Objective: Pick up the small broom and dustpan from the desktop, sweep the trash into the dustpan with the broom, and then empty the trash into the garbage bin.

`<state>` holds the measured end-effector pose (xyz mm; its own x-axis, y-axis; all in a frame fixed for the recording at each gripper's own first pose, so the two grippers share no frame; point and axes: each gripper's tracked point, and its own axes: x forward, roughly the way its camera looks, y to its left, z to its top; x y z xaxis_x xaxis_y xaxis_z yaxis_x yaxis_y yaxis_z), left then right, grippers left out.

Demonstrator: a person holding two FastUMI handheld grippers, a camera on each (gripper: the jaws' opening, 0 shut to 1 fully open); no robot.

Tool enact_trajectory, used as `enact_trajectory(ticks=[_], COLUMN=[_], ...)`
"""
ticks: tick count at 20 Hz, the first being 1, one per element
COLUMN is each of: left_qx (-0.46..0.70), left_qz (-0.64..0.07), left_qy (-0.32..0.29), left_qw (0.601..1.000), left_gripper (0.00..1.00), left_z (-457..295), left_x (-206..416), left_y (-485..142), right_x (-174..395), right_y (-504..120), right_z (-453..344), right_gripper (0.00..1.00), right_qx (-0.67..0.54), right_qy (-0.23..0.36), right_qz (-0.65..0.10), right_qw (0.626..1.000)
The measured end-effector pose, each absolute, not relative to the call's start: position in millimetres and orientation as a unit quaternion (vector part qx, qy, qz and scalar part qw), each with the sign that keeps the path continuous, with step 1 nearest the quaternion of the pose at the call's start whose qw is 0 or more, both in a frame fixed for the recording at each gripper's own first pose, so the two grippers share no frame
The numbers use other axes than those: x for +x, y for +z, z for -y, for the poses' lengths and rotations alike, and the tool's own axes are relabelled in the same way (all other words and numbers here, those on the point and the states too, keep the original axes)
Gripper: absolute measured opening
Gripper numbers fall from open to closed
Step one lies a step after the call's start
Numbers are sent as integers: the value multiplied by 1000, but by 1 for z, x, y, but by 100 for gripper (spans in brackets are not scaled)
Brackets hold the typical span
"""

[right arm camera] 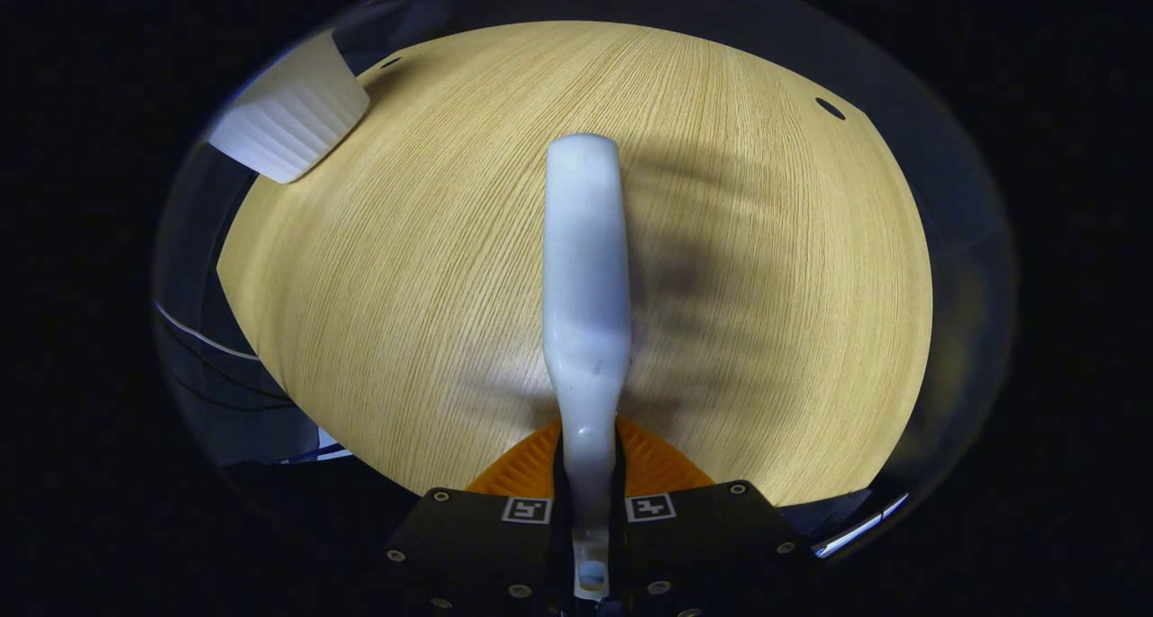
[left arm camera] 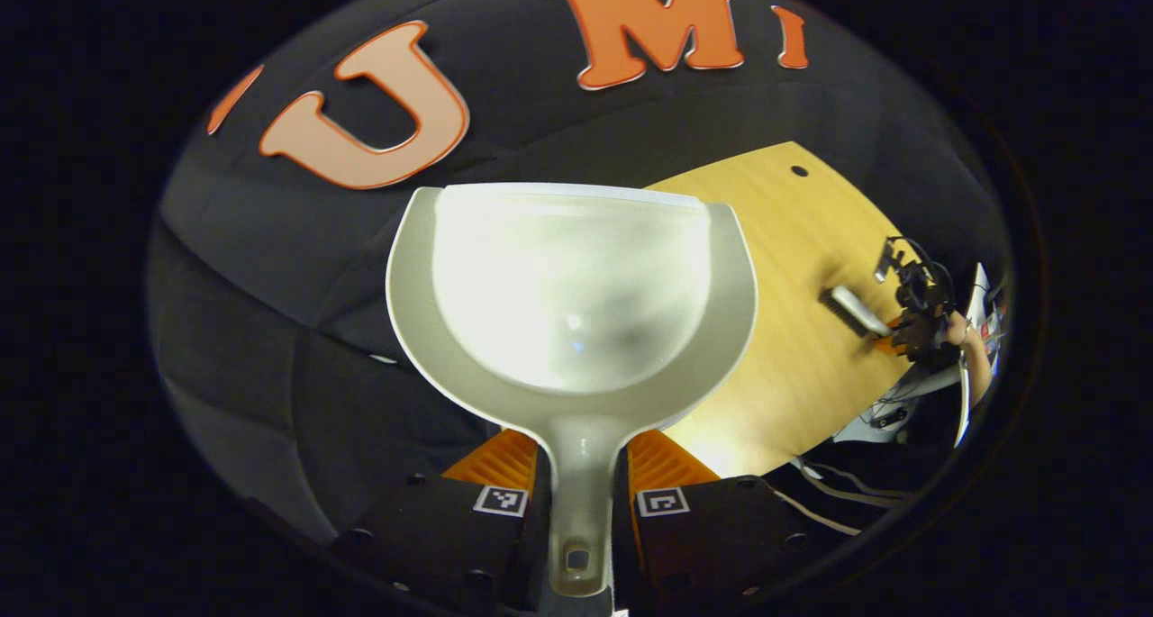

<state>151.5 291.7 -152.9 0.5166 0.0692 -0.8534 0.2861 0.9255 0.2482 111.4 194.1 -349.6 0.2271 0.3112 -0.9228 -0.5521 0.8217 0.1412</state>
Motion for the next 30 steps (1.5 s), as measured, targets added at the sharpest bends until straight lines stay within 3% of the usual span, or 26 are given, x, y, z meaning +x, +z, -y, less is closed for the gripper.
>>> enact_trajectory(ticks=[8,15,22,30], left_qx=[100,29,-34,-83], left_qz=[-500,-551,-581,-600], left_qy=[-201,-136,-42,-2], left_qw=[836,823,812,796], left_gripper=[30,30,30,30], left_z=[-134,-92,-105,-101], left_x=[135,140,144,147], left_y=[-190,-309,-432,-486], right_x=[113,116,119,122], right_y=[-349,-345,-337,-337], right_z=[-195,-197,-199,-197], right_gripper=[15,15,15,16], right_qx=[-78,-34,-14,-46], right_qy=[278,239,197,185], right_qz=[-552,-557,-556,-548], right_qw=[782,794,807,814])
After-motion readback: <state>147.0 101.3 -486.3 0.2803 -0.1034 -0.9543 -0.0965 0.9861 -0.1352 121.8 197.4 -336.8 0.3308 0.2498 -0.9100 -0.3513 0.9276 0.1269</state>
